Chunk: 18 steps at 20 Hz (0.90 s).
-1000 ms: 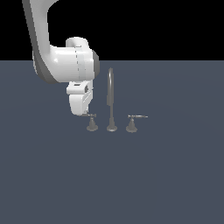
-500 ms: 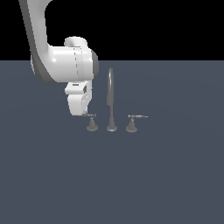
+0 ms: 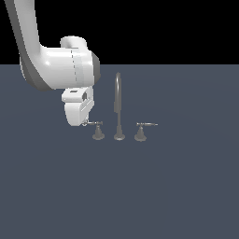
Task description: Turn on the faucet by rotating a designated handle.
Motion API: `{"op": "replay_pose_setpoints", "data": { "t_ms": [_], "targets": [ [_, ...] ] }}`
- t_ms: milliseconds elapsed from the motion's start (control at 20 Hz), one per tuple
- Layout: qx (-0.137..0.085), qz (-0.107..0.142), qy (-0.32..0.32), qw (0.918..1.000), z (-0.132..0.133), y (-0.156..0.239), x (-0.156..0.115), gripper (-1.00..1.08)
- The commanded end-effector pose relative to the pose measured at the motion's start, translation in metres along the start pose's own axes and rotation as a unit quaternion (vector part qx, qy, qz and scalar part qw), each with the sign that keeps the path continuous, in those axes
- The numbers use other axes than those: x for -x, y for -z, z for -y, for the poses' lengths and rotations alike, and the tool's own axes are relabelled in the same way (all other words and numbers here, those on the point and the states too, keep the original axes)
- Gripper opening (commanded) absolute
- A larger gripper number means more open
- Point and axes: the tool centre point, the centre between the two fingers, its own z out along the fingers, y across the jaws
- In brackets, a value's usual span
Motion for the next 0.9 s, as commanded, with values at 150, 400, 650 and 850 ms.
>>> {"op": "replay_pose_setpoints", "data": {
  "t_ms": [150,400,650,850],
  "targets": [
    [0.002,-0.002,-0.003,1.0000,-0.012,0.000,-0.008,-1.00],
    [0.004,-0.002,-0.002,1.0000,-0.029,-0.002,-0.011,-1.00],
    [0.007,-0.003,-0.001,1.0000,-0.047,-0.003,-0.013,-1.00],
    [0.000,0.001,0.003,1.0000,-0.046,0.001,-0.007,-1.00]
  ]
}}
